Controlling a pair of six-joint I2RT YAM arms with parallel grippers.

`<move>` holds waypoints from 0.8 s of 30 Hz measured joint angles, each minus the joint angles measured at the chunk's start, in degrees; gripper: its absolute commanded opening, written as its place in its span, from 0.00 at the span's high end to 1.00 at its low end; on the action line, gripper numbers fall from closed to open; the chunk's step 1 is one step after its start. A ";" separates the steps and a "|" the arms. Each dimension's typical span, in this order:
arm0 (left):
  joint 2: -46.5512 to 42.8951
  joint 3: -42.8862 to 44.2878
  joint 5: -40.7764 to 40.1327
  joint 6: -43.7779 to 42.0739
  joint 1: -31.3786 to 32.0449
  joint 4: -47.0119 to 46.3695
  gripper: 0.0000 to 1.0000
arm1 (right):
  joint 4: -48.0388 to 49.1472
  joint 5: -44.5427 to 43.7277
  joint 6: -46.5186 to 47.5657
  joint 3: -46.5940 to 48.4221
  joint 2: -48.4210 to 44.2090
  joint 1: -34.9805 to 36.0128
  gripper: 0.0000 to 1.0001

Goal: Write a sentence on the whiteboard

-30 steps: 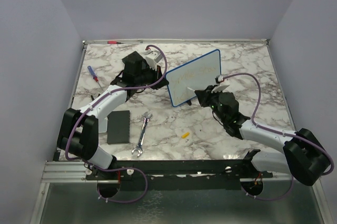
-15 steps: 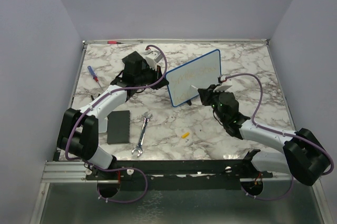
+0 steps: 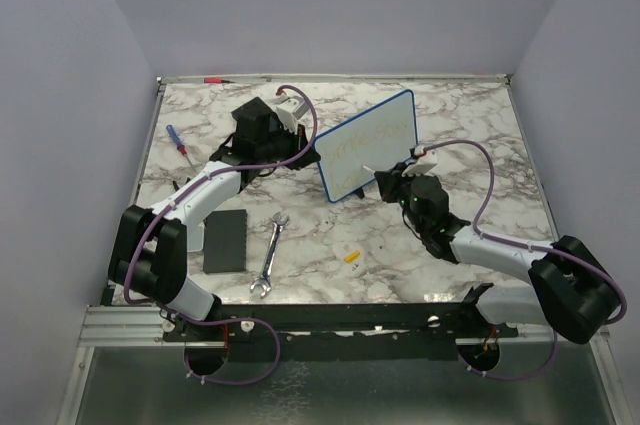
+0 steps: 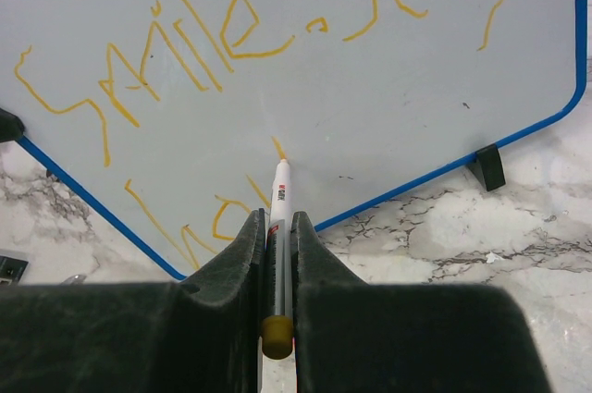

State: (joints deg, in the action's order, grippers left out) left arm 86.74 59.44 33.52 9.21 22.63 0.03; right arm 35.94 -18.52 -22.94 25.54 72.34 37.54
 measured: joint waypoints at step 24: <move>-0.07 0.00 -0.20 0.00 0.00 0.04 1.00 | 0.79 3.82 -0.61 -0.33 1.07 0.55 0.99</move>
State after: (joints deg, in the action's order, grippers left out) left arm 86.67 59.44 33.32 9.21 22.63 0.08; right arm 36.73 -14.70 -23.55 25.21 73.41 38.09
